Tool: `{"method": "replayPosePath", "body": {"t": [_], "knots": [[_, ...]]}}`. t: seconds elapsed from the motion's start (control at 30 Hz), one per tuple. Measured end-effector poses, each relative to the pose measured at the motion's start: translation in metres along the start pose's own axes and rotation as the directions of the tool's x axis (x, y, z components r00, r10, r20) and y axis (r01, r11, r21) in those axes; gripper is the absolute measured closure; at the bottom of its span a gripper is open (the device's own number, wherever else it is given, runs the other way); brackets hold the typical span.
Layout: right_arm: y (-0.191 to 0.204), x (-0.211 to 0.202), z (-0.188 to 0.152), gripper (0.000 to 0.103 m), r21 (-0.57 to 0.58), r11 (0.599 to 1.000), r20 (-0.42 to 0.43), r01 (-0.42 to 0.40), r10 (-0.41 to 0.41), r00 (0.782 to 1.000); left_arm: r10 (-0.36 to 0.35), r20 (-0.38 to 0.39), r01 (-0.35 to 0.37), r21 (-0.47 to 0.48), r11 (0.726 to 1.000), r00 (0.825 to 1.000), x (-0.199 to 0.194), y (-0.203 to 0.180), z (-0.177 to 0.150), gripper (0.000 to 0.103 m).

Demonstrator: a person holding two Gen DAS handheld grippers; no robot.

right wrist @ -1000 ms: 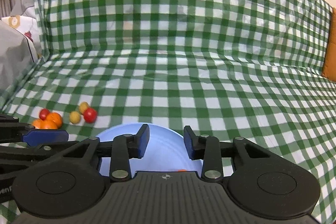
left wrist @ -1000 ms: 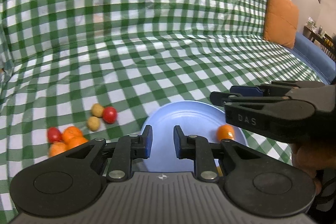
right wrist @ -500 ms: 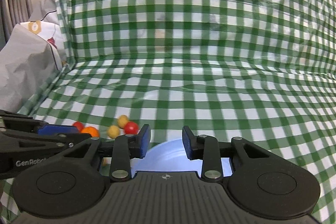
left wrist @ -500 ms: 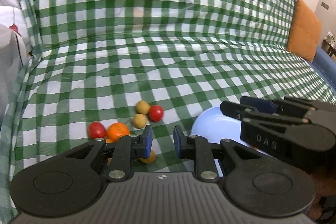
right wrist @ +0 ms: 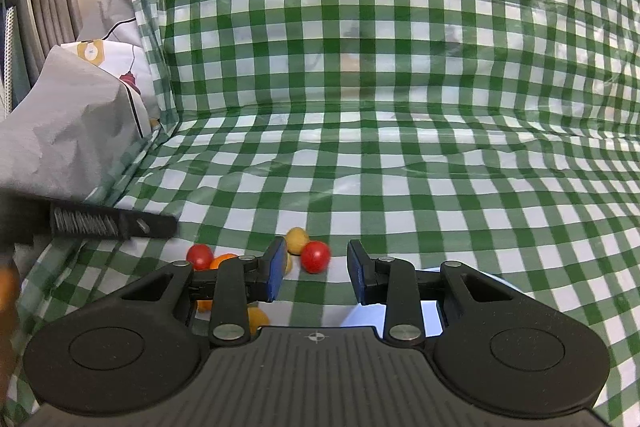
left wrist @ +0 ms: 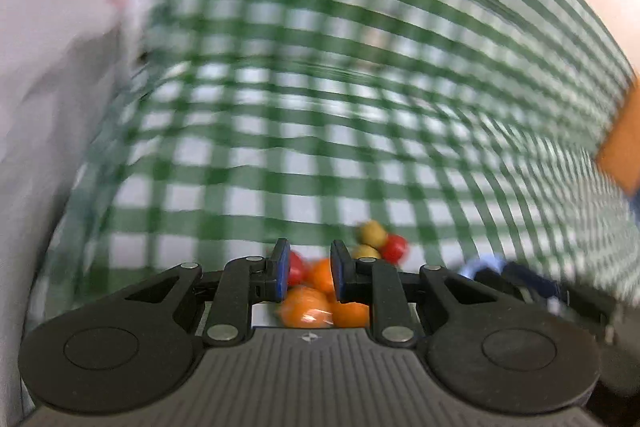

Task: Organize fruits
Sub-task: 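Move both tools back to the fruit cluster and grasp an orange with the left tool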

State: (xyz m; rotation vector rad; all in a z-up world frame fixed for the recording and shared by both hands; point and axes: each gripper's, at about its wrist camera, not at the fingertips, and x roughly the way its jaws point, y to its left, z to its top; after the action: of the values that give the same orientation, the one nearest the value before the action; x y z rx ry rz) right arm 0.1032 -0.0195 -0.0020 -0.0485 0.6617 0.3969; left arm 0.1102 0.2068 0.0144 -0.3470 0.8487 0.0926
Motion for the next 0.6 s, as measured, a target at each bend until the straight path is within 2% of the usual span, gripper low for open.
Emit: {"method": "replayPosePath", "body": {"t": [0.07,0.17,0.4,0.5,0.6], "knots": [[0.002,0.004,0.0,0.068,0.011,1.0,-0.005,-0.006,0.006,1.0,-0.001,-0.024,-0.001,-0.087,0.996,1.0,0.002,0.022,0.006,0.079],[0.005,0.011,0.0,0.068,0.024,0.999,-0.024,-0.032,0.032,0.999,-0.012,-0.054,0.004,-0.142,0.99,0.998,0.006,0.037,0.007,0.079],[0.023,0.034,-0.002,0.068,-0.002,0.996,-0.109,-0.084,0.083,0.991,-0.036,-0.133,0.018,-0.136,0.99,0.99,0.019,0.029,-0.005,0.079],[0.034,0.047,-0.007,0.068,-0.036,0.994,-0.178,-0.103,0.095,0.979,-0.053,-0.158,0.029,-0.15,0.988,0.986,0.028,0.029,-0.006,0.079],[0.045,0.059,-0.013,0.067,-0.083,0.99,-0.239,-0.117,0.094,0.967,-0.062,-0.185,0.031,-0.165,0.986,0.981,0.036,0.027,-0.007,0.075]]}}
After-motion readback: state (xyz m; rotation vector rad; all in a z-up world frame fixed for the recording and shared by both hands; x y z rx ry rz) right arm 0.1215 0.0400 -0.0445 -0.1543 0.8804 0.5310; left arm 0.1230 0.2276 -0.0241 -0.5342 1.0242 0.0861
